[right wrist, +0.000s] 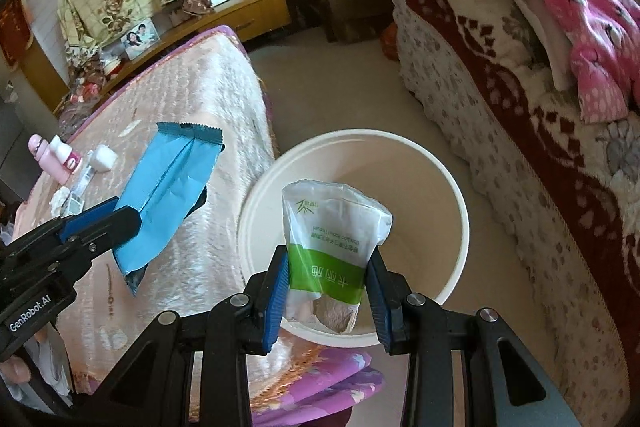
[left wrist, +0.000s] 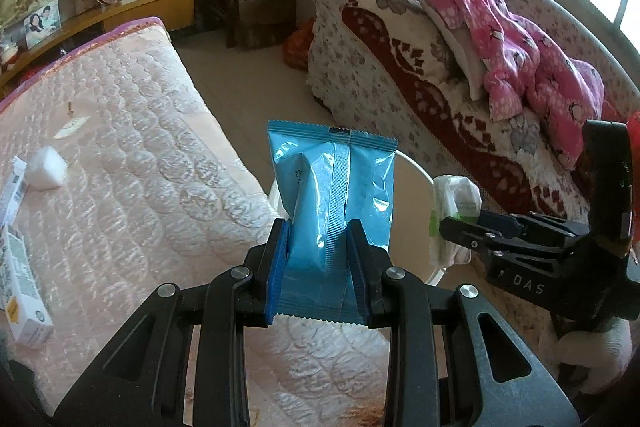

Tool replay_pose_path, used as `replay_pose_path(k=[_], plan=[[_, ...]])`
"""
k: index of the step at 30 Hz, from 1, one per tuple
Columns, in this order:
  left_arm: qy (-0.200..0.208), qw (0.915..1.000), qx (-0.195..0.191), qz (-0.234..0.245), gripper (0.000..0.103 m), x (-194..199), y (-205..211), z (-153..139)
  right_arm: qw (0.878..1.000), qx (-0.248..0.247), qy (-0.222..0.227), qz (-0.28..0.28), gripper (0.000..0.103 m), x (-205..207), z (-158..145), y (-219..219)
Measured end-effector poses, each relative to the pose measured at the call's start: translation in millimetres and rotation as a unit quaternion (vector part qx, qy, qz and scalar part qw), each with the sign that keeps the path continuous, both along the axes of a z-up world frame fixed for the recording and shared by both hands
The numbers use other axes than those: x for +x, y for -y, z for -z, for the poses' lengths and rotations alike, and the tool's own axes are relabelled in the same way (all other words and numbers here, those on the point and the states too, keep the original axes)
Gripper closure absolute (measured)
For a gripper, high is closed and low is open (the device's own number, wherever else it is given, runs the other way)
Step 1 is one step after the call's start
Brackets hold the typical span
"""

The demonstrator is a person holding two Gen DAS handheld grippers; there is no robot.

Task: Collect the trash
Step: 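Carry both packs over the white bucket and open both tools to drop them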

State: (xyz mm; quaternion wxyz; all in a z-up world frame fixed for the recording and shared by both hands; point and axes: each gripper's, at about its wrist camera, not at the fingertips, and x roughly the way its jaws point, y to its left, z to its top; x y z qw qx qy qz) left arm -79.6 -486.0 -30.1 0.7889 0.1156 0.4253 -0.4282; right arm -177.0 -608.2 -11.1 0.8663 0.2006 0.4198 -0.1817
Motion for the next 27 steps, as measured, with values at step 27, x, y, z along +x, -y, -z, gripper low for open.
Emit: replay_pose_path(k=[27], plan=[[-0.005, 0.9998, -0.016, -0.005, 0.058, 0, -11, 1, 1.000, -0.001, -0.014, 0.012, 0.049, 5, 9, -3]])
